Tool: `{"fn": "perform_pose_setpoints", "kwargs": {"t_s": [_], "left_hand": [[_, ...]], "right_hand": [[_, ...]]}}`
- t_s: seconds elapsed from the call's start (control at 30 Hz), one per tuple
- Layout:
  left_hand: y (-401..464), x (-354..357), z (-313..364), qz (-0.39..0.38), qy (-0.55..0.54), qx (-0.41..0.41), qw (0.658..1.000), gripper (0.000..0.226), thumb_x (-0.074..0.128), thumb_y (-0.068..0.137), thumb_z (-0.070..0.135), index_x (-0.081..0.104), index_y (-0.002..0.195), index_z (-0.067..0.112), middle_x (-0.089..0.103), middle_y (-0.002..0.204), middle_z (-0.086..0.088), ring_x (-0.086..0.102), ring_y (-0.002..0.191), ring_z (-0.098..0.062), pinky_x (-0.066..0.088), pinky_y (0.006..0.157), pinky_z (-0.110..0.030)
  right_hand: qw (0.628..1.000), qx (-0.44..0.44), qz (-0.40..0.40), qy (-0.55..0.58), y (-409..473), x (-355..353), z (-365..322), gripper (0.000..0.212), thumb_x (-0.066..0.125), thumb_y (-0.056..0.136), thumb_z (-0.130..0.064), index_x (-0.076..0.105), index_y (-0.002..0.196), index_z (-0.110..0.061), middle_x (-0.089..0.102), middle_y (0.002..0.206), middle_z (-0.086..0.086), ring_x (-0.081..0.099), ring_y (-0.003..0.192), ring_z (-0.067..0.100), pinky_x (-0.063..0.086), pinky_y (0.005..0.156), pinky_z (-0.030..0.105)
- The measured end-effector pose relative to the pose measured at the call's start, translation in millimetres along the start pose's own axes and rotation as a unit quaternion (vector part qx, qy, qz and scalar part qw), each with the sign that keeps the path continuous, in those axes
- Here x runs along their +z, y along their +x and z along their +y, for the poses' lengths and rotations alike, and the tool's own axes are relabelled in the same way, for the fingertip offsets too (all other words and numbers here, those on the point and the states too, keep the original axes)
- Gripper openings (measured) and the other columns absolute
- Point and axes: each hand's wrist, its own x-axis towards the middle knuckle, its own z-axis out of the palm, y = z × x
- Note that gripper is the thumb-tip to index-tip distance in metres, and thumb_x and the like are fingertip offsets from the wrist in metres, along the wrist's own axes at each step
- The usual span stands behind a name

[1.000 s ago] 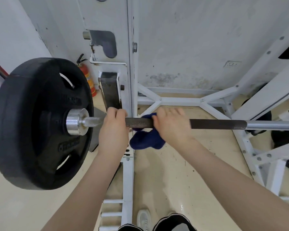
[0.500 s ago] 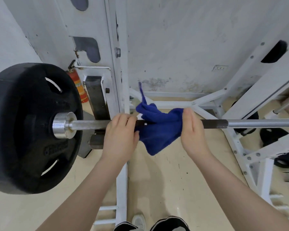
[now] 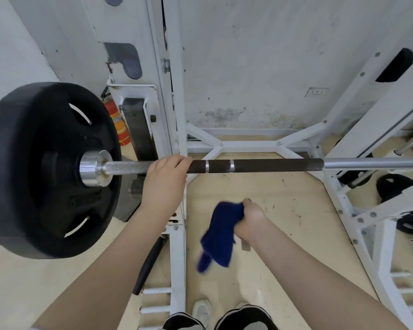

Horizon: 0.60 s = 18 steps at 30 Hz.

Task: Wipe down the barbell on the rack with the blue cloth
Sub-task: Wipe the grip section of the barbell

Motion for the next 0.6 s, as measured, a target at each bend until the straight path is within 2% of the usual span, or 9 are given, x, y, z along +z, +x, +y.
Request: {"fn": "perform_pose_setpoints", "kwargs": {"t_s": [0.07, 0.13, 0.17, 0.23, 0.3, 0.37, 0.47, 0.53, 0.6], "left_hand": [[1.0, -1.7, 0.7, -0.004, -0.008, -0.005, 1.000, 0.039, 0.068, 0.076, 0.001, 0.062, 0.115, 0.006, 0.066, 0.108, -0.013, 0.059, 0.096, -0.036, 0.044, 0.087, -0.046], [1.6, -3.3, 2.1, -0.019, -0.018, -0.012, 1.000, 0.041, 0.063, 0.084, 0.009, 0.056, 0.124, 0.008, 0.061, 0.121, -0.011, 0.054, 0.108, -0.034, 0.039, 0.095, -0.044], [1.8, -2.9, 1.8, -0.026, -0.014, -0.015, 0.999, 0.042, 0.060, 0.087, 0.012, 0.053, 0.128, 0.010, 0.058, 0.127, -0.009, 0.052, 0.113, -0.032, 0.037, 0.098, -0.042], [1.6, -0.4, -0.2, -0.024, -0.008, -0.011, 1.000, 0.041, 0.058, 0.088, 0.013, 0.053, 0.129, 0.011, 0.059, 0.127, -0.007, 0.052, 0.115, -0.030, 0.038, 0.097, -0.040], [2.6, 2.2, -1.7, -0.004, 0.000, -0.005, 1.000, 0.037, 0.063, 0.083, 0.007, 0.060, 0.120, 0.012, 0.066, 0.112, -0.008, 0.059, 0.102, -0.032, 0.046, 0.086, -0.041], [3.7, 5.8, -3.6, 0.013, 0.001, -0.006, 1.000, 0.034, 0.068, 0.076, 0.003, 0.065, 0.109, 0.012, 0.069, 0.098, -0.006, 0.062, 0.089, -0.031, 0.048, 0.075, -0.038], [5.1, 8.3, -6.8, 0.029, -0.010, -0.001, 1.000, 0.039, 0.076, 0.066, -0.001, 0.068, 0.102, 0.011, 0.071, 0.090, -0.005, 0.062, 0.081, -0.030, 0.049, 0.068, -0.035], [4.8, 10.2, -8.1, 0.046, -0.013, 0.005, 0.999, 0.041, 0.078, 0.061, -0.002, 0.069, 0.099, 0.011, 0.071, 0.086, -0.005, 0.063, 0.077, -0.029, 0.050, 0.065, -0.034], [4.6, 10.4, -6.2, 0.060, -0.017, -0.002, 0.998, 0.039, 0.078, 0.061, -0.001, 0.070, 0.097, 0.011, 0.072, 0.085, -0.005, 0.065, 0.076, -0.029, 0.052, 0.066, -0.034]], "right_hand": [[0.989, -0.028, -0.112, 0.096, -3.2, 29.1, -8.3, 0.039, 0.031, 0.099, -0.032, 0.057, 0.103, -0.004, 0.060, 0.103, 0.013, 0.056, 0.099, 0.031, 0.044, 0.086, 0.037], [0.956, -0.050, -0.227, 0.180, -7.6, 53.5, -7.6, 0.047, 0.031, 0.098, -0.036, 0.058, 0.121, -0.005, 0.060, 0.120, 0.018, 0.052, 0.116, 0.034, 0.040, 0.099, 0.043], [0.943, -0.053, -0.256, 0.207, -10.0, 59.4, -3.9, 0.046, 0.033, 0.098, -0.036, 0.056, 0.125, -0.006, 0.058, 0.123, 0.019, 0.050, 0.119, 0.034, 0.036, 0.106, 0.044], [0.931, -0.048, -0.274, 0.235, -14.3, 58.2, -2.0, 0.041, 0.034, 0.099, -0.032, 0.056, 0.122, -0.008, 0.061, 0.115, 0.019, 0.053, 0.110, 0.033, 0.030, 0.111, 0.042], [0.933, -0.038, -0.264, 0.242, -16.9, 47.9, -10.4, 0.035, 0.035, 0.099, -0.029, 0.060, 0.115, -0.010, 0.066, 0.101, 0.018, 0.056, 0.097, 0.031, 0.039, 0.102, 0.038], [0.924, -0.016, -0.242, 0.295, -12.7, 34.5, -24.3, 0.031, 0.036, 0.098, -0.023, 0.063, 0.103, -0.008, 0.068, 0.086, 0.017, 0.059, 0.086, 0.028, 0.047, 0.082, 0.035], [0.900, -0.012, -0.221, 0.375, -9.0, 31.7, -29.0, 0.026, 0.034, 0.097, -0.020, 0.059, 0.089, -0.017, 0.060, 0.075, 0.001, 0.054, 0.073, 0.015, 0.042, 0.070, 0.021], [0.883, 0.012, -0.264, 0.388, -5.7, 42.9, -20.7, 0.026, 0.035, 0.098, -0.021, 0.057, 0.086, -0.026, 0.056, 0.068, -0.009, 0.054, 0.066, 0.006, 0.042, 0.062, 0.013], [0.923, -0.014, -0.259, 0.285, -12.5, 59.4, -7.2, 0.026, 0.035, 0.099, -0.020, 0.056, 0.089, -0.030, 0.054, 0.061, -0.013, 0.051, 0.063, 0.001, 0.042, 0.053, 0.008]]}}
